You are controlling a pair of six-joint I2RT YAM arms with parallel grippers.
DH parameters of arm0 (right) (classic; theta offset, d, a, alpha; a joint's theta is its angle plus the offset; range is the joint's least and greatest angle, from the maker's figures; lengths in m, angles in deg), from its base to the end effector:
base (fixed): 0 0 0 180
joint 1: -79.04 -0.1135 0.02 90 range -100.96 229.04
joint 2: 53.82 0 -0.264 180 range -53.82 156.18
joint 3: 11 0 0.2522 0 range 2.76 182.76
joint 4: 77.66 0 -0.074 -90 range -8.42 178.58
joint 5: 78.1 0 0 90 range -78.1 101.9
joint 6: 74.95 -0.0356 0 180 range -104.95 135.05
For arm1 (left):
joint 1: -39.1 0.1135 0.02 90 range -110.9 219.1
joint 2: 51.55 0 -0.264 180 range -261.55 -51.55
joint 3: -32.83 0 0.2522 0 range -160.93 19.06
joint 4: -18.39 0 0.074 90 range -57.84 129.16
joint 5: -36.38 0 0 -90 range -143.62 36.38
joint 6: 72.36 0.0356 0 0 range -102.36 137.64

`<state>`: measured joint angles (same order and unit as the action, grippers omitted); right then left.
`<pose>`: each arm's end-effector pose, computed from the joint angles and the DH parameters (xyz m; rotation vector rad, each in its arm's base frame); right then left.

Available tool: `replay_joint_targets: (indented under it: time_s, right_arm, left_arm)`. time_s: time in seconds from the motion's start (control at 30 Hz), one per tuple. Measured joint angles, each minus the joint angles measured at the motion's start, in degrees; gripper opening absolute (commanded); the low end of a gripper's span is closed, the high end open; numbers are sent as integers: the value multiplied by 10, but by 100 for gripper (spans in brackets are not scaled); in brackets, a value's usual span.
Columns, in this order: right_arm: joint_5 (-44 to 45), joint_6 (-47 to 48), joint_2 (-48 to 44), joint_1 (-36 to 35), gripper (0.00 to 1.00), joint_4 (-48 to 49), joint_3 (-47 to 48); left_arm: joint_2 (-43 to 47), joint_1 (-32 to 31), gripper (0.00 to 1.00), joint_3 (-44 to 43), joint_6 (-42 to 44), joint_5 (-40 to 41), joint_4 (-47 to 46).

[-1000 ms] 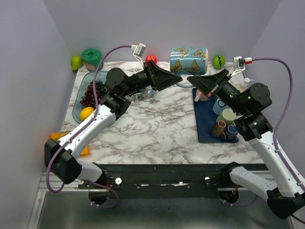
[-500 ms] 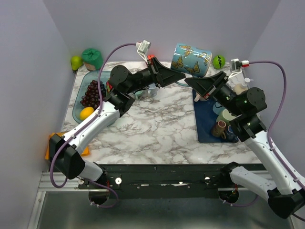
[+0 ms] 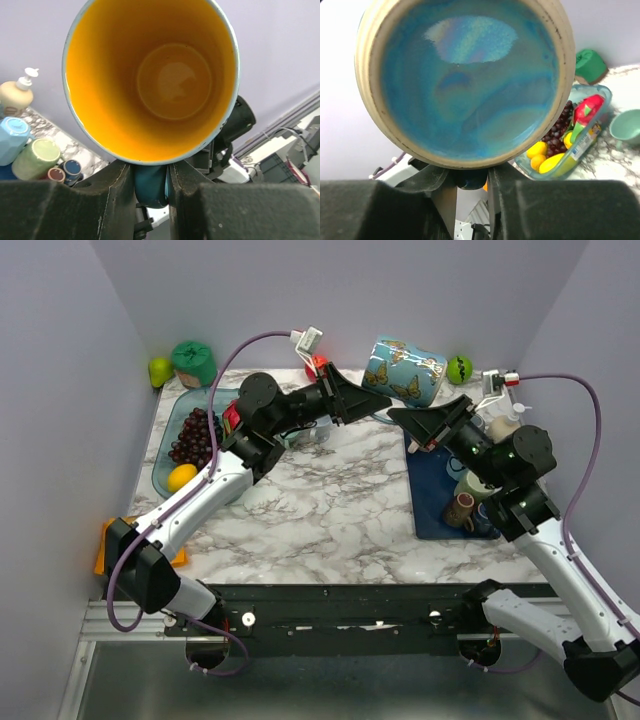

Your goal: Turn the mug right side up

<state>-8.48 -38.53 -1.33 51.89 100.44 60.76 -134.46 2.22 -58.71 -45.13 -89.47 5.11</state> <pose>0.1721 0.1022 0.4382 -0.0132 1.4285 1.4129 0.2532 -0.2160 0.4517 0.3304 1.4736 -1.8247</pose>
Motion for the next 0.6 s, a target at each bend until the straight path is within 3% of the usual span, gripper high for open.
replay_joint_targets:
  time_s: [0.1, 0.37, 0.6]
  right_arm:
    - [10, 13, -7, -5, 65, -28, -5]
    - [71, 24, -28, -10, 72, -123, -22]
    - [177, 10, -77, -10, 77, -249, -24]
  left_arm:
    - [0, -3, 0, -10, 32, 15, 42]
    - [2, -7, 0, -15, 127, 57, 163]
    - [3, -6, 0, -17, 229, 133, 281]
